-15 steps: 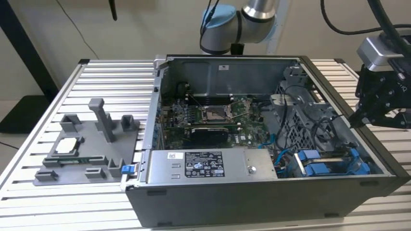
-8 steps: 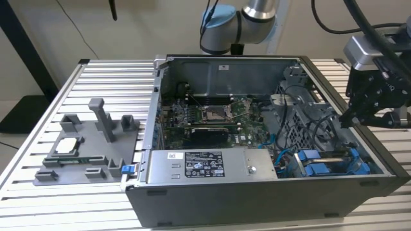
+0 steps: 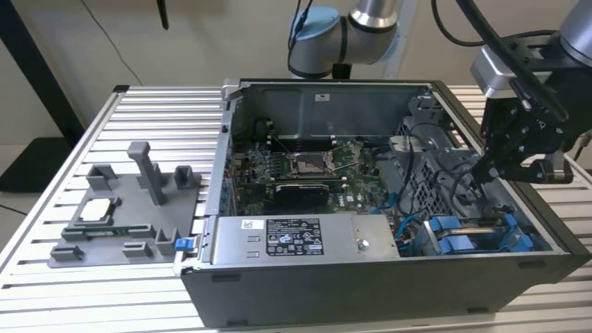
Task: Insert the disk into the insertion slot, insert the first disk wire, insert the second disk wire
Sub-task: 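Insert the second disk wire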
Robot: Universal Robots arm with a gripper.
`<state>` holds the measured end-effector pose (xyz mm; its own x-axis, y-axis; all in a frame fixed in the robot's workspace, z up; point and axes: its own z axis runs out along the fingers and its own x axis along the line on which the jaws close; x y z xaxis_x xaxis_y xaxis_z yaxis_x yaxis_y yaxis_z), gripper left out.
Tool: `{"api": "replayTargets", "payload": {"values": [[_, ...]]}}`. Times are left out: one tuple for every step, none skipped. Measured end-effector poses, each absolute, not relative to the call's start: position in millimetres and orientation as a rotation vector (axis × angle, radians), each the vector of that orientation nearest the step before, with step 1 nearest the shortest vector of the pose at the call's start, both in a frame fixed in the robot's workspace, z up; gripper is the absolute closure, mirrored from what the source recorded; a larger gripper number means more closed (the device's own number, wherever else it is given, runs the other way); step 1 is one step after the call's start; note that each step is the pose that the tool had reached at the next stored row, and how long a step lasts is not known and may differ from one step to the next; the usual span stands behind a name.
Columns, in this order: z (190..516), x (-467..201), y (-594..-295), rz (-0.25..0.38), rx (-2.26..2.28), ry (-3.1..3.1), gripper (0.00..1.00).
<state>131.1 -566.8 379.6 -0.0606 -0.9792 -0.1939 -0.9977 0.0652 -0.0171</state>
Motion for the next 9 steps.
{"api": "replayTargets", "payload": {"values": [[379.6,128.4,-566.8,0.181,-2.041,2.175,1.0],[379.6,126.1,-566.9,0.181,-2.041,2.175,1.0],[379.7,124.5,-567.4,0.181,-2.041,2.175,1.0],[379.7,123.2,-568.1,0.181,-2.041,2.175,1.0],[379.7,122.8,-569.1,0.181,-2.041,2.175,1.0],[379.7,122.8,-569.8,0.181,-2.041,2.175,1.0],[379.7,122.7,-569.9,0.181,-2.041,2.175,1.0],[379.7,122.7,-569.9,0.181,-2.041,2.174,1.0],[379.7,122.7,-570.0,0.181,-2.041,2.175,1.0]]}}
